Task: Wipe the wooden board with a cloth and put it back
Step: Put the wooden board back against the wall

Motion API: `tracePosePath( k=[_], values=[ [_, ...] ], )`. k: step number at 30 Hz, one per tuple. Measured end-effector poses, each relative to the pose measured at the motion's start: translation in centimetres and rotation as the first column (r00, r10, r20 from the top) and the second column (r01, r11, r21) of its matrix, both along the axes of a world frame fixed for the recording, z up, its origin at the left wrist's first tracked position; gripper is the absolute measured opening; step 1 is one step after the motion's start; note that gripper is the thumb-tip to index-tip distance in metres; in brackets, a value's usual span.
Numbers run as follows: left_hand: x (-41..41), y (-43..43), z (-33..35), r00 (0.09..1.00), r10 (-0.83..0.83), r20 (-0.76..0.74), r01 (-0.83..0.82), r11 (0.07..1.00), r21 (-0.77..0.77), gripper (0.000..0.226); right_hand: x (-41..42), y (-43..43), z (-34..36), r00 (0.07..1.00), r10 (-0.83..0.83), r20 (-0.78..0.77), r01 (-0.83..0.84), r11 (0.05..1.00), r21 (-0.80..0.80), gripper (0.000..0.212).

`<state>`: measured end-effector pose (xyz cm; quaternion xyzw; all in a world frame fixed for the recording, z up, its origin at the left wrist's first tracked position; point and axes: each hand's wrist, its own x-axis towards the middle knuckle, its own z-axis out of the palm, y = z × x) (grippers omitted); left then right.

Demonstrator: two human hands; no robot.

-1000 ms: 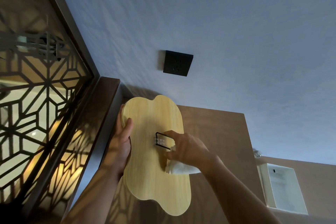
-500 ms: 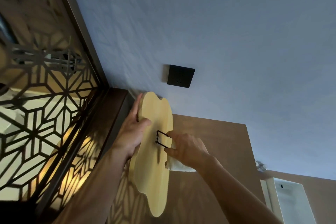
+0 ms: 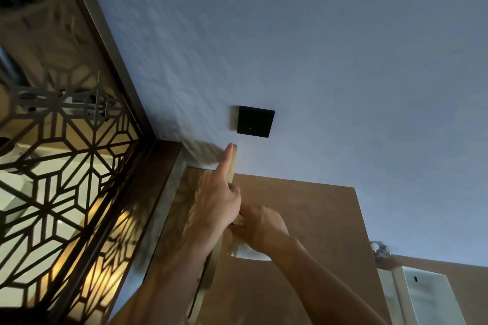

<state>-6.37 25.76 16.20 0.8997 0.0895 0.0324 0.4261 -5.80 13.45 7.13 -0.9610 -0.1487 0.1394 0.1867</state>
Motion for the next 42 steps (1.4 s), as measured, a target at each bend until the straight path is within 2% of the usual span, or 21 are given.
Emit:
tracePosePath(
  k=[5,8,11,15,18,19,21,24,26,28,30,32,33,35,37,39,42],
  values=[
    [-0.3,-2.3,-0.5,0.996,-0.016,0.089,0.004,0.991,0.135,0.091,-0.1,-1.1,-1.3,0.999,-0.037,-0.011,0.037,0.999,-0.014,0.025],
    [-0.2,-3.6,-0.6,0.978,-0.072,0.198,0.013,0.958,0.287,0.081,0.0,-1.8,-1.8,0.995,-0.070,-0.073,0.069,0.997,-0.025,0.021],
    [-0.3,-4.8,-0.7,0.980,-0.118,0.159,0.060,0.942,0.331,0.079,0.1,-2.8,-2.3,0.989,-0.084,-0.123,0.085,0.996,-0.004,0.008],
    [-0.3,-5.2,-0.7,0.980,-0.138,0.146,0.076,0.927,0.366,0.077,0.2,-3.0,-2.8,0.986,-0.088,-0.140,0.092,0.995,0.025,0.012],
    [-0.3,-4.9,-0.7,0.978,-0.154,0.138,0.074,0.882,0.465,0.079,0.1,-3.3,-2.9,0.982,-0.092,-0.163,0.107,0.991,0.085,0.018],
    [-0.2,-4.9,-0.6,0.982,-0.151,0.116,0.078,0.874,0.480,0.079,0.0,-3.8,-2.8,0.977,-0.101,-0.186,0.129,0.981,0.143,0.029],
    [-0.1,-5.3,-0.2,0.991,-0.123,0.055,0.079,0.862,0.501,0.083,-0.4,-5.3,-2.5,0.945,-0.153,-0.290,0.239,0.926,0.292,0.054],
    [0.0,-7.7,0.7,0.985,-0.149,0.088,0.084,0.855,0.512,0.086,-0.5,-8.8,-1.2,0.832,-0.311,-0.459,0.512,0.749,0.420,0.065],
    [0.3,-10.2,1.2,0.973,-0.200,0.111,0.133,0.891,0.434,0.080,-0.2,-11.5,-0.3,0.708,-0.388,-0.590,0.693,0.541,0.476,0.063],
    [0.7,-12.7,1.5,0.973,-0.223,0.052,0.195,0.927,0.321,0.076,0.3,-14.2,0.7,0.566,-0.339,-0.752,0.824,0.260,0.503,0.053],
    [0.9,-15.1,1.4,0.966,-0.260,0.011,0.245,0.924,0.294,0.078,0.8,-16.9,1.9,0.521,-0.235,-0.821,0.851,0.072,0.520,0.049],
    [1.2,-17.4,0.7,0.959,-0.281,-0.045,0.282,0.916,0.284,0.078,1.4,-19.4,2.9,0.541,-0.137,-0.830,0.834,-0.044,0.550,0.050],
    [1.5,-18.5,0.4,0.953,-0.273,-0.131,0.296,0.931,0.212,0.073,1.7,-20.6,3.2,0.560,-0.097,-0.823,0.820,-0.081,0.567,0.054],
    [2.1,-20.2,-0.1,0.915,-0.276,-0.295,0.261,0.961,-0.092,0.047,2.1,-22.8,3.7,0.584,-0.027,-0.811,0.803,-0.128,0.582,0.061],
    [3.0,-21.7,-1.6,0.884,-0.303,-0.355,0.179,0.922,-0.343,0.026,2.5,-24.7,3.7,0.591,0.002,-0.807,0.798,-0.147,0.584,0.059],
    [4.2,-23.1,-3.3,0.877,-0.297,-0.377,0.102,0.884,-0.457,0.020,3.0,-26.2,3.3,0.605,-0.018,-0.796,0.785,-0.151,0.601,0.051],
    [6.0,-25.1,-6.3,0.874,-0.241,-0.423,-0.031,0.840,-0.542,0.017,4.1,-28.6,1.7,0.650,-0.136,-0.748,0.739,-0.115,0.664,0.037]
  ],
)
